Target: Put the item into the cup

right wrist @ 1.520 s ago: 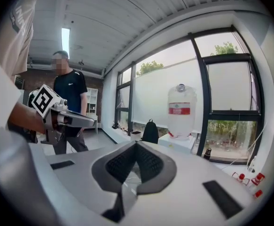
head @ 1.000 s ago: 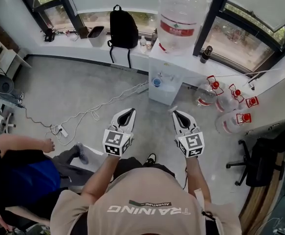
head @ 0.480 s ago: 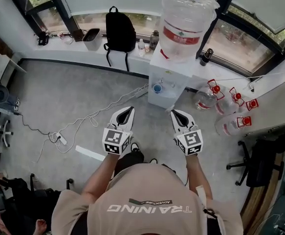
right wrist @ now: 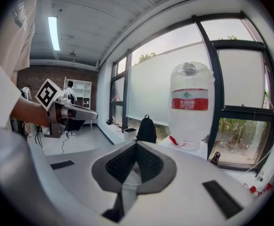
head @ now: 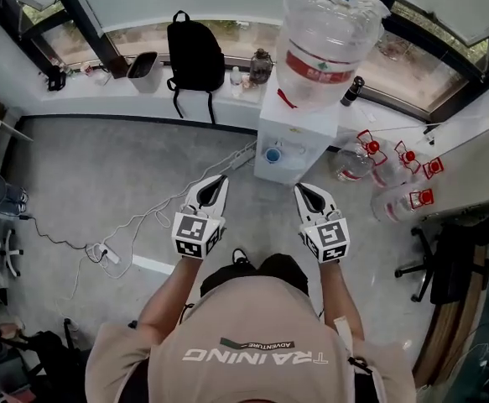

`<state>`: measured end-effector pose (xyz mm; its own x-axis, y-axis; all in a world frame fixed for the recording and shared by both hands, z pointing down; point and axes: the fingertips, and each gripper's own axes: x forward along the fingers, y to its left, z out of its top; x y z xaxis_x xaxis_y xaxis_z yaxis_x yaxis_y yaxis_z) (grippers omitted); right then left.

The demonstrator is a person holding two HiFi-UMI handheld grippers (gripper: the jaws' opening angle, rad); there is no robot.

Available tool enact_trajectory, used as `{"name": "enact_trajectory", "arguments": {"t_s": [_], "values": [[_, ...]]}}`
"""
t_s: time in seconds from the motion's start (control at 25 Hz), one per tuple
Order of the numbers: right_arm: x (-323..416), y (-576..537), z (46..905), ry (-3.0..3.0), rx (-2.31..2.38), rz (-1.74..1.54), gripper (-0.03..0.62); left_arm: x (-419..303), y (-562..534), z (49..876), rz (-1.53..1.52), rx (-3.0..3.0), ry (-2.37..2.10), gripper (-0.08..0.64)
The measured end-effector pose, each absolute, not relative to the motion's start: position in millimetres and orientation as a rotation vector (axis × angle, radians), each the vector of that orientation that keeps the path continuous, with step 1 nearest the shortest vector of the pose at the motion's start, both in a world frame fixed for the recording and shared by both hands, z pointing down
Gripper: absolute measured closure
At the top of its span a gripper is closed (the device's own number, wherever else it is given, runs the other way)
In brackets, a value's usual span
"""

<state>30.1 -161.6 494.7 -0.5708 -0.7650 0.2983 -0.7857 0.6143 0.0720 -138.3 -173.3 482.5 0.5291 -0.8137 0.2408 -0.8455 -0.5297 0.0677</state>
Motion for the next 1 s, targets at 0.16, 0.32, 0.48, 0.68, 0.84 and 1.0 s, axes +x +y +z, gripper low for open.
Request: {"name": "enact_trajectory", "arguments": {"t_s": [0.16,0.32,0.48,0.68,0.84,1.0], "values": [[25.2,-177.7,505.1,-2.516,1.254,0.134,0.581,-142.8,-193.7,491.1,0.264,2.574,-1.397,0.552],[27.3,-197.4,523.3,-2.508,1.240,0.169,0.581,-135.1,-212.9,510.2,0.280,2.553,-1.373,0.554],[24.7,-222.4,540.4,-2.516,1.204,0.200,0.581,-127.0,-235.2,522.7,0.315,2.537,-1.357,0.552],[23.0,-261.2,553.4,-2.520,1.139,0.203,0.581,-114.6,-276.5,527.2,0.347,2.529,-1.354,0.552],[24.0,-288.7,562.6,-2.538,1.061,0.204,0.581,-99.1,-308.5,531.0,0.356,2.521,-1.363,0.552],[11.1,-301.3,576.2,-2.555,0.946,0.191,0.581,-92.3,-327.9,540.6,0.346,2.495,-1.370,0.554]]}}
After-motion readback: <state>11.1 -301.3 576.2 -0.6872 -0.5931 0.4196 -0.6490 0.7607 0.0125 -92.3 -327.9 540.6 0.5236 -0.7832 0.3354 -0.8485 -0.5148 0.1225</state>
